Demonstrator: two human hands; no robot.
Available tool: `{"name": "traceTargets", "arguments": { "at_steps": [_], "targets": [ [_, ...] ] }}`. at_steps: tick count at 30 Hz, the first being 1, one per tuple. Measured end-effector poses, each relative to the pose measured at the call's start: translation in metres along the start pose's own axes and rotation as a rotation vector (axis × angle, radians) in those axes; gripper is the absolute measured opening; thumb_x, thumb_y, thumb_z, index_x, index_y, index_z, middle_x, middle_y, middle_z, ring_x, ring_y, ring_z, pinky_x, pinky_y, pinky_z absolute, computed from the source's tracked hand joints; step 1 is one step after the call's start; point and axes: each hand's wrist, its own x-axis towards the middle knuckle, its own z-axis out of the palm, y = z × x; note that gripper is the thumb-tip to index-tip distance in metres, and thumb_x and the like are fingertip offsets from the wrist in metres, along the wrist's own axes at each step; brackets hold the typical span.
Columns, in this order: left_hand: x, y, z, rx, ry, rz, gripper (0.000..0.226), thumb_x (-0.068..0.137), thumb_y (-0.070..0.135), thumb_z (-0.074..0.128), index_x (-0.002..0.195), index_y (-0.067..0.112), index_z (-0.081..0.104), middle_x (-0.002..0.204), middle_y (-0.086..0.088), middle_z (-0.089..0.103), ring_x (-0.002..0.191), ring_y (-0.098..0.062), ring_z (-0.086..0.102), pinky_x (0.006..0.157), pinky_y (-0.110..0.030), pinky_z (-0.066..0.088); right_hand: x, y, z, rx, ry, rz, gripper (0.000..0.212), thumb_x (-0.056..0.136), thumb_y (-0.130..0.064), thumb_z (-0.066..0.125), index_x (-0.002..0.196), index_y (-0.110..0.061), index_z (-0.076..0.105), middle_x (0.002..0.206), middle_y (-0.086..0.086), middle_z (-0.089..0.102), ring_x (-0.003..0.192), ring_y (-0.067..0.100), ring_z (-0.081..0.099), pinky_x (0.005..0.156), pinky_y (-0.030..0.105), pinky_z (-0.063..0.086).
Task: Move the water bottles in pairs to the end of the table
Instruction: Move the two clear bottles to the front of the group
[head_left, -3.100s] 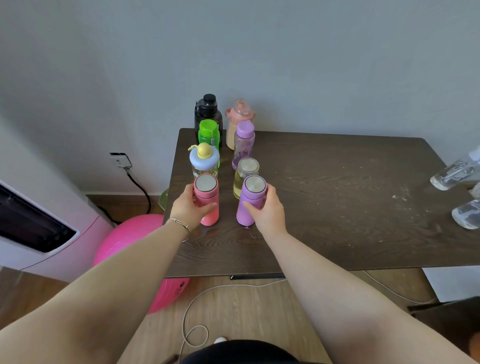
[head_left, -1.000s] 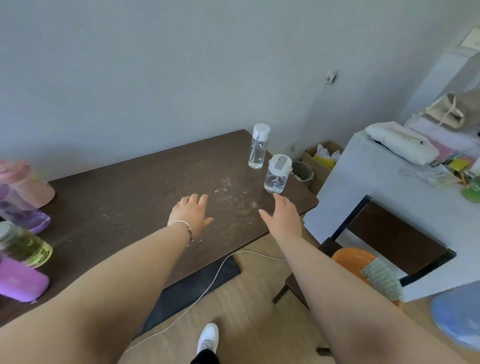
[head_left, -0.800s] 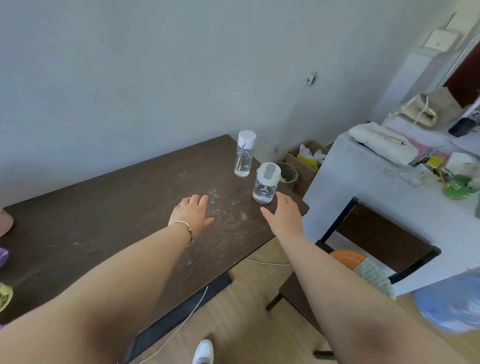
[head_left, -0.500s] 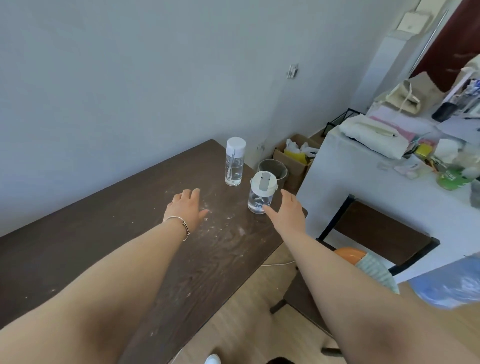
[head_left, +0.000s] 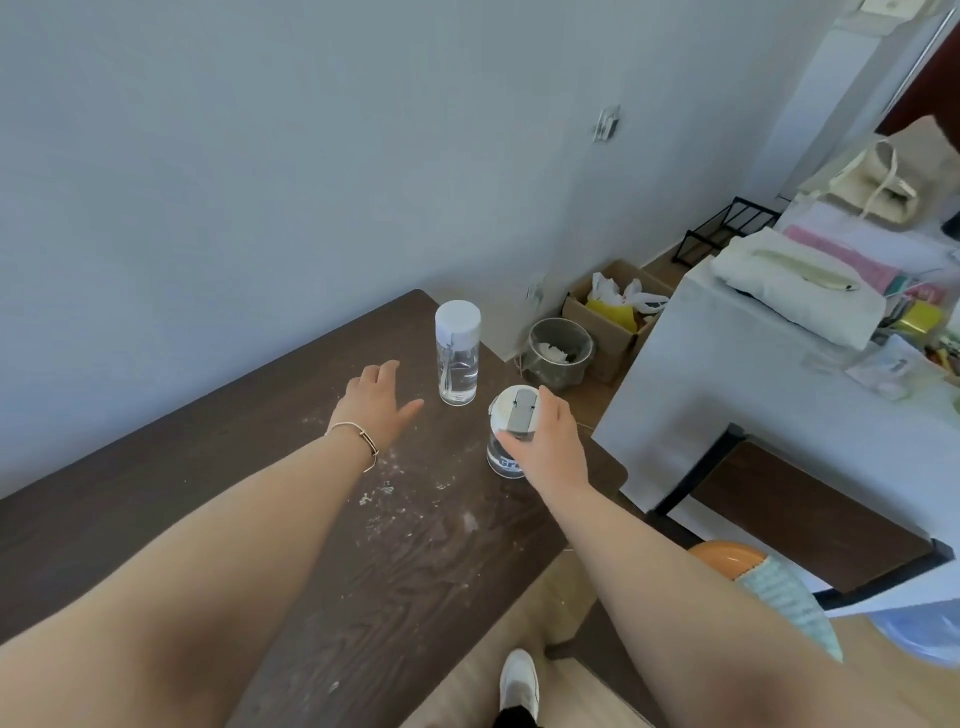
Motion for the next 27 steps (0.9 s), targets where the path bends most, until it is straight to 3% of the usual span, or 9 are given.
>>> {"name": "traceTargets", "arguments": {
  "at_steps": [7, 12, 19, 27],
  "targets": [
    [0.059, 0.049, 0.004, -0.166, 0.045, -0.042, 0.080, 0.097, 0.049, 0.064, 0.158, 0.012, 0.028, 0.160, -0.017, 0.037, 0.143, -0.039, 0.043, 0.114, -0.053, 0.044, 0.018, 0.016, 0.001, 0.056, -0.020, -0.088, 0.091, 0.074, -0.063, 0.074, 0.146, -0.026, 0.031, 0.145, -0.004, 0.045, 0.131, 0.014, 0.047, 0.099, 0.019, 0.042],
    [0.087, 0.066, 0.013, -0.284, 0.067, -0.069, 0.076, 0.092, 0.043, 0.073, 0.148, 0.006, 0.038, 0.147, -0.019, 0.049, 0.129, -0.040, 0.054, 0.107, -0.051, 0.049, 0.022, 0.023, -0.002, 0.075, -0.013, -0.142, 0.089, 0.075, -0.061, 0.075, 0.146, -0.026, 0.033, 0.144, -0.005, 0.046, 0.130, 0.013, 0.046, 0.096, 0.012, 0.037],
    [0.095, 0.075, 0.021, -0.531, 0.110, -0.142, 0.078, 0.087, 0.035, 0.078, 0.149, 0.012, 0.037, 0.146, -0.015, 0.052, 0.129, -0.038, 0.055, 0.104, -0.047, 0.052, 0.025, 0.026, -0.005, 0.080, -0.029, -0.157, 0.090, 0.075, -0.059, 0.076, 0.146, -0.026, 0.032, 0.144, -0.005, 0.046, 0.130, 0.012, 0.046, 0.095, 0.010, 0.034],
    [0.083, 0.073, 0.021, -0.565, 0.119, -0.112, 0.078, 0.087, 0.029, 0.081, 0.150, 0.013, 0.037, 0.148, -0.014, 0.052, 0.132, -0.037, 0.054, 0.107, -0.049, 0.052, 0.021, 0.025, -0.005, 0.078, -0.031, -0.157, 0.090, 0.075, -0.057, 0.078, 0.146, -0.024, 0.033, 0.144, -0.004, 0.046, 0.130, 0.013, 0.046, 0.096, 0.012, 0.036]
  ]
}}
